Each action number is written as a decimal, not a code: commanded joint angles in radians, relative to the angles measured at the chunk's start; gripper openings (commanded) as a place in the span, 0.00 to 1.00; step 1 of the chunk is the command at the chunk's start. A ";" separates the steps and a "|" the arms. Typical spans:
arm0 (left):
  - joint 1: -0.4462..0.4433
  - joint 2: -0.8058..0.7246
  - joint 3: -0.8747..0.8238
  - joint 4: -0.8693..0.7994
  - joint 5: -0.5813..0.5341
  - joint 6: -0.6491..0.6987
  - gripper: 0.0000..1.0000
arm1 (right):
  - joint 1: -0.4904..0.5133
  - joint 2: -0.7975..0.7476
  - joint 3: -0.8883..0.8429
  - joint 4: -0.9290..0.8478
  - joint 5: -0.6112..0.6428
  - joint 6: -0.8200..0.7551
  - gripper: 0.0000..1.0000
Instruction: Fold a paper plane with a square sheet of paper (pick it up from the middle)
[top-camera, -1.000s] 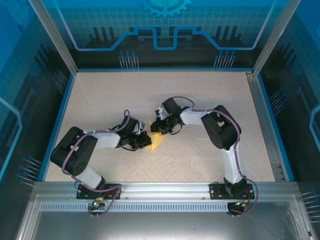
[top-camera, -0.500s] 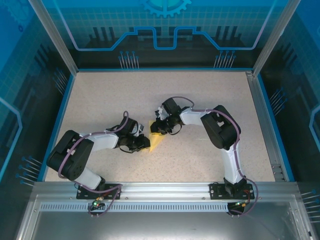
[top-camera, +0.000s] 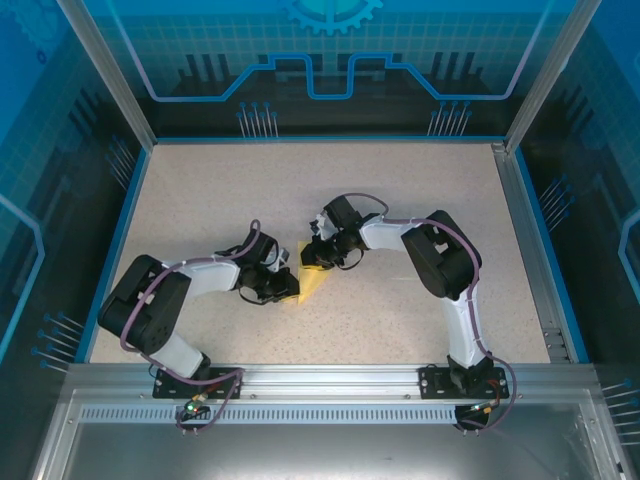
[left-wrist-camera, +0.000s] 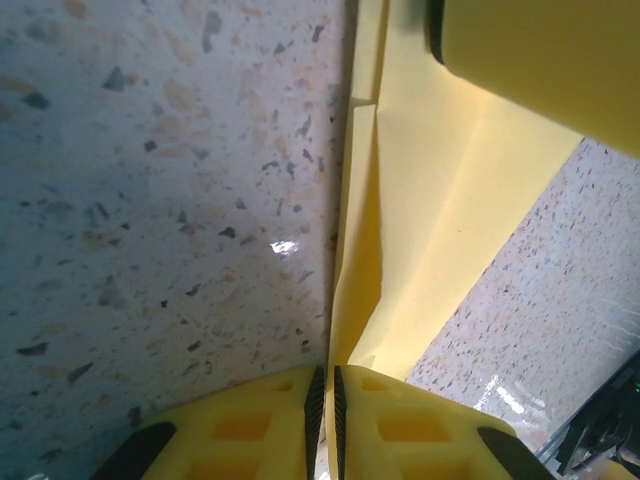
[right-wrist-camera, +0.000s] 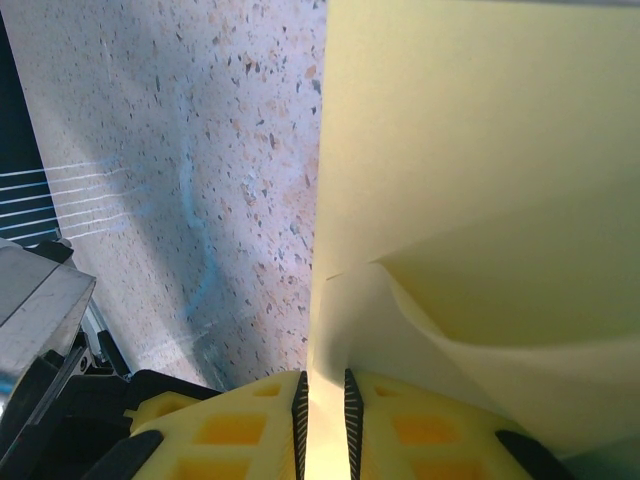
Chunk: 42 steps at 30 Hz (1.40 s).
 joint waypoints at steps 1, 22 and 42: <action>-0.010 0.021 -0.008 -0.143 -0.068 0.026 0.16 | 0.015 0.031 -0.024 -0.069 0.055 -0.021 0.20; -0.032 -0.039 0.068 0.110 0.093 -0.136 0.15 | 0.017 0.029 -0.032 -0.066 0.063 -0.015 0.19; -0.041 0.066 -0.069 0.069 0.111 -0.132 0.13 | 0.015 0.037 -0.032 -0.075 0.067 -0.017 0.19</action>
